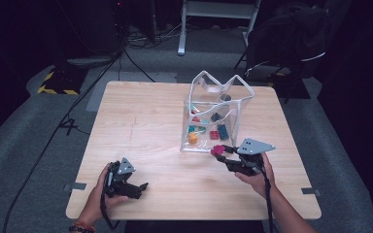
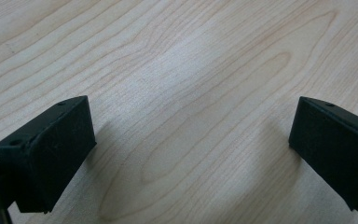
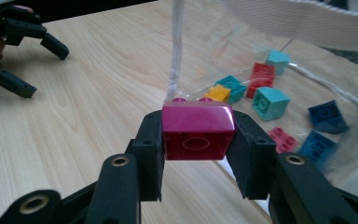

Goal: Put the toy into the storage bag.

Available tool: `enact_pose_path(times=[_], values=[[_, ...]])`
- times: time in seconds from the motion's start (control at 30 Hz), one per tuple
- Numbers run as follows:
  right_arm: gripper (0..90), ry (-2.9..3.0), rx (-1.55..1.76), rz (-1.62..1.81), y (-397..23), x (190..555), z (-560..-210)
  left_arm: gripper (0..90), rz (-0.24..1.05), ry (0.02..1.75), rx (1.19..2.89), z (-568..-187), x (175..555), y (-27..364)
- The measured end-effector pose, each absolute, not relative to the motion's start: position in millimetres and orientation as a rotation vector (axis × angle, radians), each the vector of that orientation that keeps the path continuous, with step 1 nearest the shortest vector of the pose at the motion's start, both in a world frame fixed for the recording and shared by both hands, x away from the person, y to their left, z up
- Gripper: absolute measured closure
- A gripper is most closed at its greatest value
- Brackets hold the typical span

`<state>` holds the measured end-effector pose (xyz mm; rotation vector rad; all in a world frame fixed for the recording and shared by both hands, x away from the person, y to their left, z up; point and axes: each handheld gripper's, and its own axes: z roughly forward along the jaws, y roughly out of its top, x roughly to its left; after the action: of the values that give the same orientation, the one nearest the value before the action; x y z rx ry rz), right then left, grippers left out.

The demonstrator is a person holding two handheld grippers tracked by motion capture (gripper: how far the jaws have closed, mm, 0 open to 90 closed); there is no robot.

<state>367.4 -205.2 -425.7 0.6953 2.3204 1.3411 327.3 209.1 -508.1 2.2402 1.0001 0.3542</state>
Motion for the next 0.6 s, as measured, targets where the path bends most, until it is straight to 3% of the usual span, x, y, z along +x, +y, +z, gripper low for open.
enact_pose_path(times=[0.6], values=[[59.2, 2.233, 0.766, 1.341, -231, 372, -405, 0.5, 0.354, 1.001, 2.24, -508, 327, 209]])
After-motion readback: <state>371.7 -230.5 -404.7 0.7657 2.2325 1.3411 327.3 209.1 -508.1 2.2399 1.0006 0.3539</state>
